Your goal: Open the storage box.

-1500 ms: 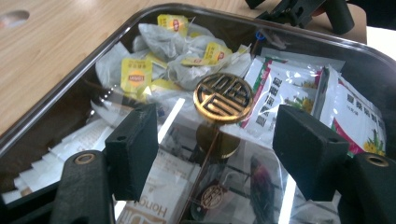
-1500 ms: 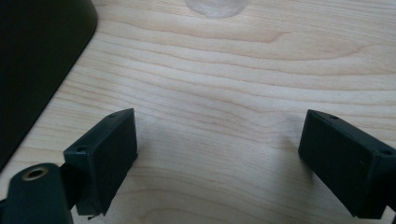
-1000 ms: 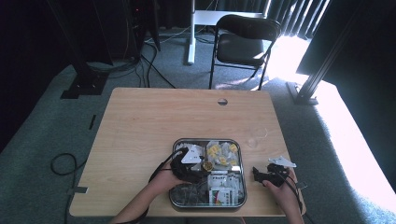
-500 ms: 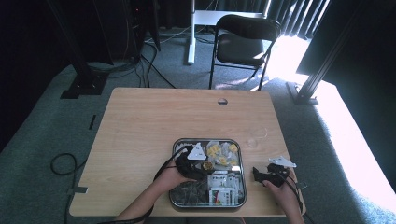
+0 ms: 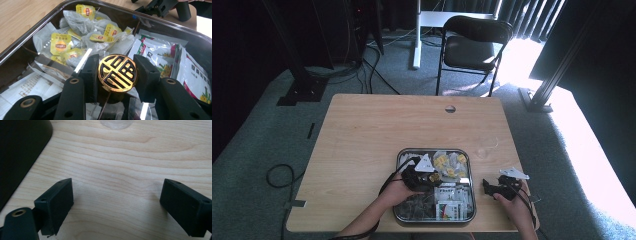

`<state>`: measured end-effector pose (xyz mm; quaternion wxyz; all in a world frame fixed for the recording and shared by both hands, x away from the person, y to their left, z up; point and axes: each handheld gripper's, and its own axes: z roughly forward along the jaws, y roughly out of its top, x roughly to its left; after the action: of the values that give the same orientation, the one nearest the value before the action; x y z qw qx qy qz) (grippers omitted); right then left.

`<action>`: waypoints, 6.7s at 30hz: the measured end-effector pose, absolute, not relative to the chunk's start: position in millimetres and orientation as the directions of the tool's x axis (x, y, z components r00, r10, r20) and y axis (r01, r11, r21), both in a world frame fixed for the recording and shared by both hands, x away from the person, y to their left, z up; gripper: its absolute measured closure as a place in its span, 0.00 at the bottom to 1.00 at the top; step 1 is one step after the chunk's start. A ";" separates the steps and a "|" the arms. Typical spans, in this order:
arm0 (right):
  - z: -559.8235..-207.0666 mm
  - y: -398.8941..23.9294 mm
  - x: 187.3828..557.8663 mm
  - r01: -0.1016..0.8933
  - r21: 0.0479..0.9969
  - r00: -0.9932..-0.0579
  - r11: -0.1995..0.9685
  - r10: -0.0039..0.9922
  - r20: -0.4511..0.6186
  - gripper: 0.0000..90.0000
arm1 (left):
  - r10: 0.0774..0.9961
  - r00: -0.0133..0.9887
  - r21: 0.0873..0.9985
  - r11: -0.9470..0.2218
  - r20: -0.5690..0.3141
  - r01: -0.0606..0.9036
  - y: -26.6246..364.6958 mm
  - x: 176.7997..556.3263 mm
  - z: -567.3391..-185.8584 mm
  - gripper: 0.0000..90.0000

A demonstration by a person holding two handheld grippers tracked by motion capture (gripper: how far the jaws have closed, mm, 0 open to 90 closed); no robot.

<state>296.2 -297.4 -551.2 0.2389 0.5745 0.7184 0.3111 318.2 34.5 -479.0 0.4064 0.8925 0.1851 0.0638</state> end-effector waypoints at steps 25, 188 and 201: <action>-551.1 -297.4 296.2 0.677 0.721 -0.225 0.146 0.974 0.014 0.12 | 0.394 0.919 0.761 -0.590 -0.020 0.270 42.7 316.5 -455.7 0.66; -551.1 -297.3 296.2 0.677 0.721 -0.226 0.147 0.974 0.013 0.12 | 0.931 0.360 0.745 -0.199 -0.059 0.637 259.6 404.4 -532.9 0.65; -551.1 -297.3 296.2 0.677 0.721 -0.226 0.147 0.974 0.013 0.12 | 0.916 0.376 0.750 -0.149 -0.141 0.644 265.3 394.8 -520.8 0.47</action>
<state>296.2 -297.3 -551.1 0.2392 0.5743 0.7186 0.3107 394.8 265.3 -520.8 0.3810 0.7368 0.5293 0.1783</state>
